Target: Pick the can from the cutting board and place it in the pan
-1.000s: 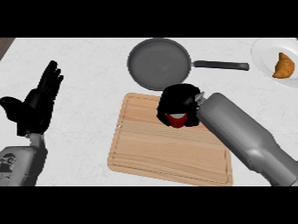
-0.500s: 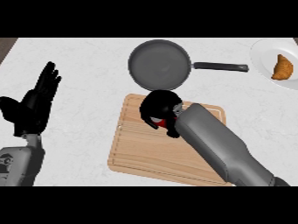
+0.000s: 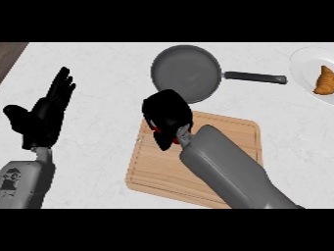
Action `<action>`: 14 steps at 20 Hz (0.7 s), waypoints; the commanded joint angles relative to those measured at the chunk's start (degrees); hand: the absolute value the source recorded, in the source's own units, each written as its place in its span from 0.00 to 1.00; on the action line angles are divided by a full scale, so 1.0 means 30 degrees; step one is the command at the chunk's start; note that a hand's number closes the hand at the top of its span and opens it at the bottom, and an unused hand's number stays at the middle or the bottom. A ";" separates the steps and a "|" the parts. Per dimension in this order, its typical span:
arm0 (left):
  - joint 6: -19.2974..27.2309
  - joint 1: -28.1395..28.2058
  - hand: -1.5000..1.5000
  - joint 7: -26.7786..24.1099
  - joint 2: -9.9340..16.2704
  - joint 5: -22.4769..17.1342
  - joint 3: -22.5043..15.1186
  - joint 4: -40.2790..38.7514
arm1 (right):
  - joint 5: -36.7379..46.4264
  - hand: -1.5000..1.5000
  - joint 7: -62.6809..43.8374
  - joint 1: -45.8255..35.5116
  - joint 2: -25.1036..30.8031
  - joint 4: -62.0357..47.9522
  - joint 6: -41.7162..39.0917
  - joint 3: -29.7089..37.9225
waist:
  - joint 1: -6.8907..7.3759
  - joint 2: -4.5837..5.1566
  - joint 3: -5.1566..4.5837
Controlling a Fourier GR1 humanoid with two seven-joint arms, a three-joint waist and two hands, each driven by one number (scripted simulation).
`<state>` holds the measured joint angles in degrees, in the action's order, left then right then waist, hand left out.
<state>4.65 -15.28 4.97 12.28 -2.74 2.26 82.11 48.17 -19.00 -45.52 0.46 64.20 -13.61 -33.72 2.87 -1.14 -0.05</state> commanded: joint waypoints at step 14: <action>0.0193 -0.0322 0.50 -0.0017 -0.0104 0.0379 -0.0053 0.0211 | -0.4243 1.00 -1.2921 -0.5086 -0.0151 0.3558 1.2193 -0.2561 | 0.0013 0.0462 0.0006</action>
<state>4.84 -16.21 4.66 11.96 -2.11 2.23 81.93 39.62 -54.96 -58.92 0.09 75.24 14.84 -43.32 3.10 -0.01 -0.07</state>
